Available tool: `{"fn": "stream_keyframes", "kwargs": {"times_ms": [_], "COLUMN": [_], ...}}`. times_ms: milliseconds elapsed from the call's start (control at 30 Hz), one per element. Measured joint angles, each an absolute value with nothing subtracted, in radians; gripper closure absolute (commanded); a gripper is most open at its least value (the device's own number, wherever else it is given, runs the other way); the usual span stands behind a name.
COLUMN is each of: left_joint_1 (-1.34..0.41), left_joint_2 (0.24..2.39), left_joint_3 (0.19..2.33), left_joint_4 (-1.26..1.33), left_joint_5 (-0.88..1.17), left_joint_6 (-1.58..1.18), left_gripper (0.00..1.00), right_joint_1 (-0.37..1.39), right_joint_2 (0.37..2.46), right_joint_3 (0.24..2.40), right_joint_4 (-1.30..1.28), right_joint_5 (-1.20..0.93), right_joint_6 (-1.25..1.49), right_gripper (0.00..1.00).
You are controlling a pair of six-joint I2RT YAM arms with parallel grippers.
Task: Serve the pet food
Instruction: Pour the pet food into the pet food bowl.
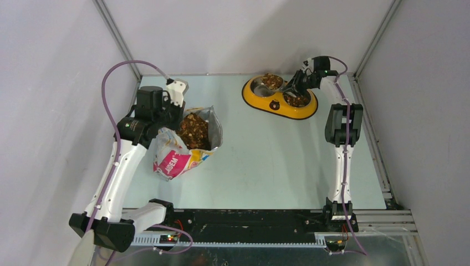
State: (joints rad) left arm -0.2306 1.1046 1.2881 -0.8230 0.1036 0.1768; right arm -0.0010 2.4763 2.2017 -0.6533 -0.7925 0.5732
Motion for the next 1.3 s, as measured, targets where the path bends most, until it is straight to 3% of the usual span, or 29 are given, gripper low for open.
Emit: {"fn": "stream_keyframes", "kwargs": {"times_ms": [1300], "left_joint_1": [-0.219], "left_joint_2": [1.103], "left_joint_3": [1.288], "left_joint_4": [-0.823], "left_joint_5": [0.114], "left_joint_6": [0.177], "left_gripper": [1.0], "right_joint_1": [0.063], "right_joint_2": [2.474], "right_joint_3": [2.236], "right_joint_4": [-0.695], "right_joint_5": [-0.64], "right_joint_6": [0.429], "right_gripper": [1.0]}}
